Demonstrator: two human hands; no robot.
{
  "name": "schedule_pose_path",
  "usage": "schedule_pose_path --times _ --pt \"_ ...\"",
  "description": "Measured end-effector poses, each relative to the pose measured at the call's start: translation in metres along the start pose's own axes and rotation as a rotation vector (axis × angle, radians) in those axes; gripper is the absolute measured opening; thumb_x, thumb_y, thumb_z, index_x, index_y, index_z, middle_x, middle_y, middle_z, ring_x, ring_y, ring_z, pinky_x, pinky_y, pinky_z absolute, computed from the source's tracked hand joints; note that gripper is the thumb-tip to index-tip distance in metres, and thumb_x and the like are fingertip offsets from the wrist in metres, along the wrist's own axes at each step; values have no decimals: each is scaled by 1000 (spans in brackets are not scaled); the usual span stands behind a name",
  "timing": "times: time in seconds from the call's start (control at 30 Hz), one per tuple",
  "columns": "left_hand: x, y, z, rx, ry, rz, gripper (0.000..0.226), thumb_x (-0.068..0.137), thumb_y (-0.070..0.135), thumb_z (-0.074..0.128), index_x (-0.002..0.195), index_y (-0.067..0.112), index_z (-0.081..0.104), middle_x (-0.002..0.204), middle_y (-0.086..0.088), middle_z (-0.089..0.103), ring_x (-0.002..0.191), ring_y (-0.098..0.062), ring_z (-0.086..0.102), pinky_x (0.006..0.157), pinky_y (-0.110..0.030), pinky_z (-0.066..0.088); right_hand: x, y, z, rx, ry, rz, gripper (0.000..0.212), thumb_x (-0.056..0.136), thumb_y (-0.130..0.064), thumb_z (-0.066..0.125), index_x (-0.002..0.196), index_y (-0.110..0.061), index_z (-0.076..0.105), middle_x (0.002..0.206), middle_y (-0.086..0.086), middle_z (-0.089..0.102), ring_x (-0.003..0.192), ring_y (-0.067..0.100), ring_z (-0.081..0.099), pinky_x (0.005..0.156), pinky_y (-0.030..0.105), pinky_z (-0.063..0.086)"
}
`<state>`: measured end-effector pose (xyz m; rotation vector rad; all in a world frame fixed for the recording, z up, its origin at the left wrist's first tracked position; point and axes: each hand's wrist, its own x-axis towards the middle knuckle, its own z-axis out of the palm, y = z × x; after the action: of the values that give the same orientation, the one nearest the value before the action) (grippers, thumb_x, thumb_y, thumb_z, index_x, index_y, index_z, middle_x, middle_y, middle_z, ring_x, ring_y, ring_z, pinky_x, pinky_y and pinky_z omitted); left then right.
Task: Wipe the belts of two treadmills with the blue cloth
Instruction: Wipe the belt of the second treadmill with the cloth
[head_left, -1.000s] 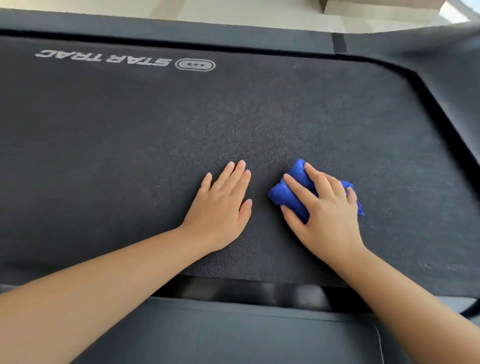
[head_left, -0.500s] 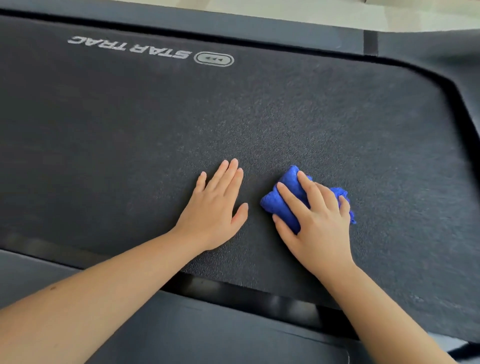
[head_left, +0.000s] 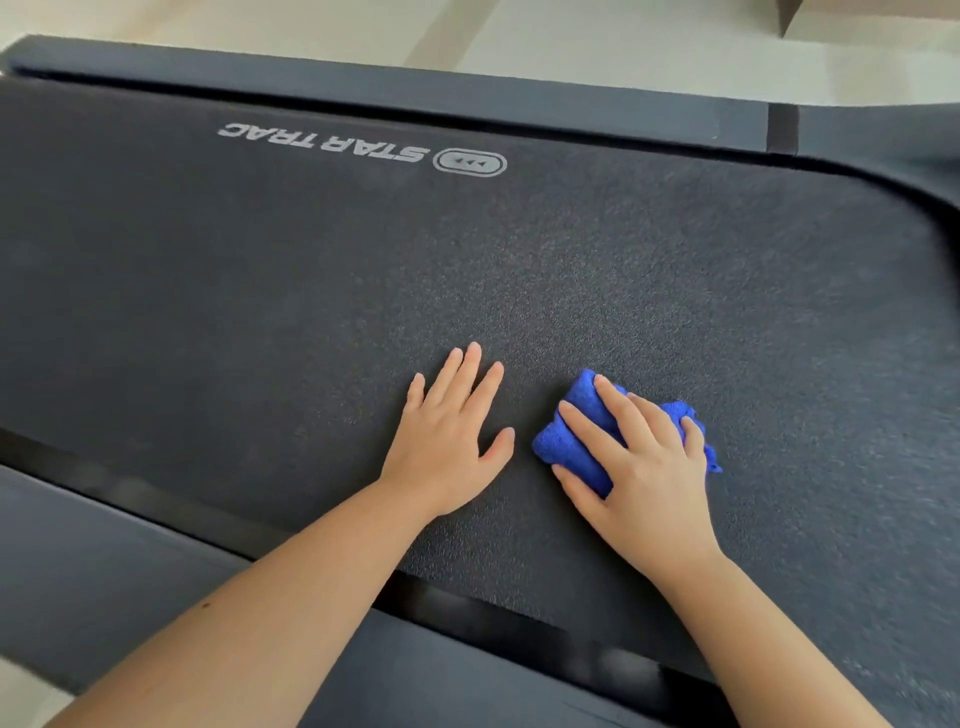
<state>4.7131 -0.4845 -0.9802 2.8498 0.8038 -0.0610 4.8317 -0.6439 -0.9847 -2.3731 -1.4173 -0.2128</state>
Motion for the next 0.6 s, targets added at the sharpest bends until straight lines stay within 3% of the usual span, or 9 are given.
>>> schedule_pose_path --times 0.1,0.13,0.27,0.4,0.47,0.6 --pt "19 -9 -7 42 92 30 72 85 48 13 143 9 33 153 -7 25 138 -22 28 107 -40 26 5 5 0 6 -29 -50 51 79 -53 46 116 -26 67 131 6 56 107 32 59 85 59 41" --pt "26 -13 -9 67 89 31 70 88 47 15 144 8 31 153 -7 24 138 -21 28 107 -40 25 8 7 0 12 -36 -76 51 79 -54 46 116 -26 67 131 6 57 108 31 59 85 59 41" --pt "40 -22 -5 60 16 -45 62 97 43 22 149 15 1 157 3 -8 143 -11 -8 114 -43 1 25 15 7 51 -67 -198 53 82 -58 44 122 -28 61 134 4 53 116 30 52 88 62 39" --pt "41 -22 -2 50 3 -49 67 92 49 7 149 15 -3 156 2 -12 142 -12 -14 114 -44 0 52 21 20 64 -91 -315 53 84 -61 42 127 -32 53 136 6 51 119 31 50 89 64 38" --pt "43 -23 -4 37 6 -50 77 81 52 -6 149 16 -2 156 3 -13 142 -12 -14 114 -44 1 69 25 26 64 -96 -339 52 84 -59 44 125 -31 57 134 7 53 115 32 52 86 63 40" --pt "43 -22 -4 38 -15 -52 77 77 51 -12 147 18 -9 154 5 -19 141 -11 -17 114 -43 -1 116 31 38 71 -89 -304 52 82 -58 45 122 -30 62 133 5 54 111 30 55 86 63 41"
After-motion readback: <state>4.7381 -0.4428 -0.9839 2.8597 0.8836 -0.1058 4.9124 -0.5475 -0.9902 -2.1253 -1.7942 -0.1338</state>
